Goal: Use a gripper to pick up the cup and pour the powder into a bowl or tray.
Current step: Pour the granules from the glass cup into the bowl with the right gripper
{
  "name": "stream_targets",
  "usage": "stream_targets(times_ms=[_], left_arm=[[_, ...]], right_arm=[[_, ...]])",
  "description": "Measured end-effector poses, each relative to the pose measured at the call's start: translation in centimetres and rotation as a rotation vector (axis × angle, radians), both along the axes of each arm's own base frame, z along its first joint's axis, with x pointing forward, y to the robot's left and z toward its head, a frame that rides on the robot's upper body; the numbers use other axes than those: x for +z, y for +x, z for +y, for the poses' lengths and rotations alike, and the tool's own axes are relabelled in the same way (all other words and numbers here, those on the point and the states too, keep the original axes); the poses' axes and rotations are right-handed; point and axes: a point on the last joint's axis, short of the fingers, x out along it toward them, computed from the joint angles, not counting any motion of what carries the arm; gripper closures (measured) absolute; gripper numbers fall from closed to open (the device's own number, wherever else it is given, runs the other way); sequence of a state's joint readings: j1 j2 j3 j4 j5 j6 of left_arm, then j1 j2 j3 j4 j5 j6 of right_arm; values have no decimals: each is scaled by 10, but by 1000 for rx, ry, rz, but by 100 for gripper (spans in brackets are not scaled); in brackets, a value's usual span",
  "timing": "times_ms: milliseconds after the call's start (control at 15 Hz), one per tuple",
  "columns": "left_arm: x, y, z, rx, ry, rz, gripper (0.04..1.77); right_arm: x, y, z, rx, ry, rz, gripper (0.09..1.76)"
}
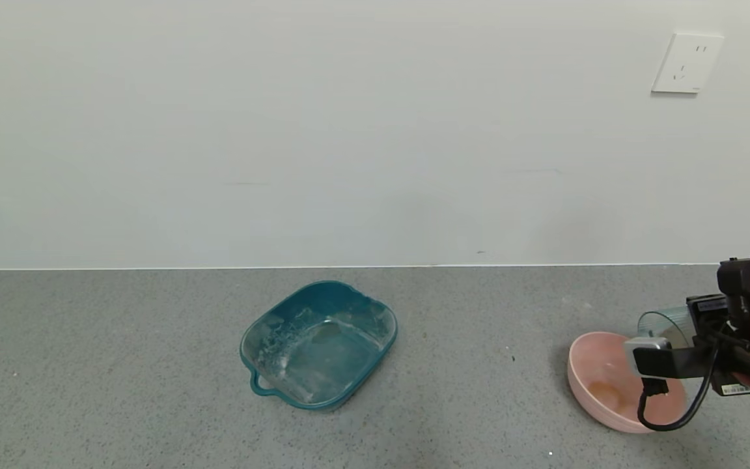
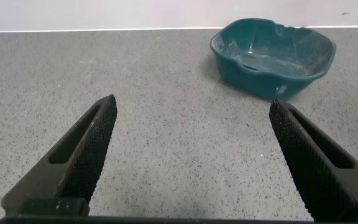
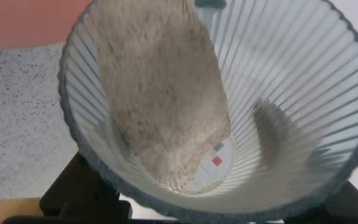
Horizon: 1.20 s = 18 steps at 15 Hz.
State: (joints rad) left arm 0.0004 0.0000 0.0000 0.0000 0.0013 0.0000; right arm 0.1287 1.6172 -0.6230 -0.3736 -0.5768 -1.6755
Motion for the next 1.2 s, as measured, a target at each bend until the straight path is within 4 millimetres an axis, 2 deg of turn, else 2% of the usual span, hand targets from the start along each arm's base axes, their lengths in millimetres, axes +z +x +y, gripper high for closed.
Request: stream_targets(times_ms=[1200], left_arm=[[0, 0, 0, 0, 0, 0, 5]], right_arm=[[-6, 2, 15, -22, -104, 31, 50]])
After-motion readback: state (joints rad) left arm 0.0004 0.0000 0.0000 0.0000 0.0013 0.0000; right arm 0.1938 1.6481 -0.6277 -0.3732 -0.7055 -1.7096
